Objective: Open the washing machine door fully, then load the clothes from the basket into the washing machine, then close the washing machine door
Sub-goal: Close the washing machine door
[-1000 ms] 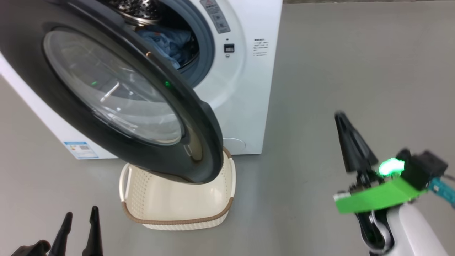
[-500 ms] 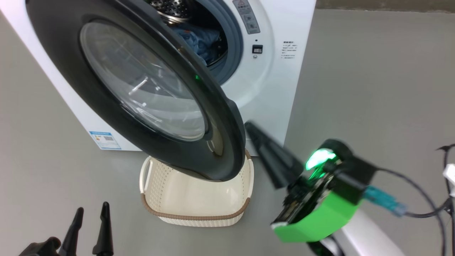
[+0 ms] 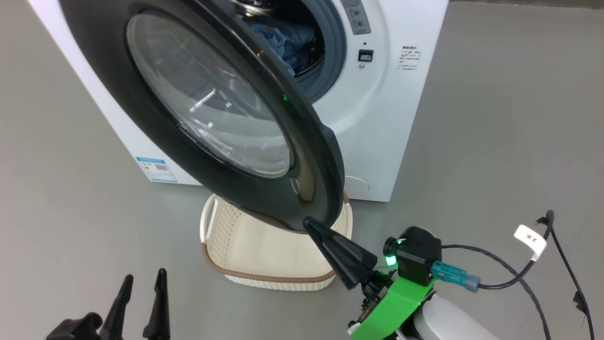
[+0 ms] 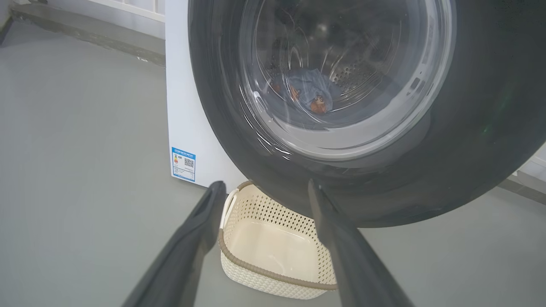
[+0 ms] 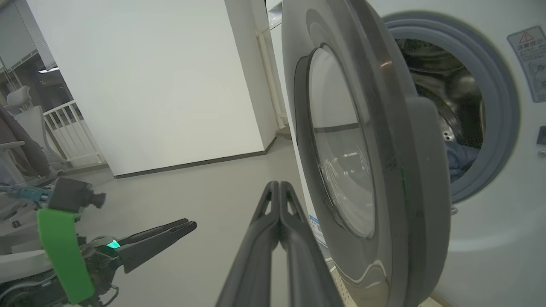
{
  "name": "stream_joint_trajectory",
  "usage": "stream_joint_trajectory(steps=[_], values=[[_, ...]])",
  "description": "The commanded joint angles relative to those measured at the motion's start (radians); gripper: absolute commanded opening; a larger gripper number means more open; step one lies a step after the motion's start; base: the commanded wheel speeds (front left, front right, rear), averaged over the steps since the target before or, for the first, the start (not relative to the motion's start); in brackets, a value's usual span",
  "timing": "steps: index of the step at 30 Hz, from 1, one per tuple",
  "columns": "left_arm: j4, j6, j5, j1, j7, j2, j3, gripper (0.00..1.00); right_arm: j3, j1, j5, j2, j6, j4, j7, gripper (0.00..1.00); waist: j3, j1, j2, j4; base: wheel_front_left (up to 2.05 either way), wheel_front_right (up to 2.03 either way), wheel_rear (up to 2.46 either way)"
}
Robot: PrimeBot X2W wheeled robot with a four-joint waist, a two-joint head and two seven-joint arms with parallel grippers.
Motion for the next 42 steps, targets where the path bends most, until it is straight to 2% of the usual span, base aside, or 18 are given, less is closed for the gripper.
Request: stream_joint_trajectory(steps=[1,15,25,42], values=[[-0.017,-0.002,-0.006,-0.047,-0.006,0.012,0.029,1.00,0.018,-0.025,0.015,0.011,0.003,-0.003,-0.005,0.00,0.010,0.0000,0.0000,0.010,0.00,0.00,0.00],[-0.021,-0.002,-0.018,-0.081,-0.006,0.009,0.007,1.00,-0.048,-0.103,0.009,0.042,0.003,0.161,-0.005,0.00,0.065,0.0000,0.0000,0.035,0.00,0.00,0.00],[-0.026,-0.002,-0.020,-0.119,-0.006,0.006,-0.009,1.00,-0.135,-0.164,-0.018,0.055,0.003,0.185,-0.005,0.00,0.107,0.0000,0.0000,0.049,0.00,0.00,0.00],[-0.059,-0.002,-0.029,-0.198,-0.006,-0.003,-0.050,1.00,-0.327,-0.318,-0.061,0.028,0.003,0.211,-0.005,0.00,0.217,0.0000,0.0000,0.087,0.00,0.00,0.00]])
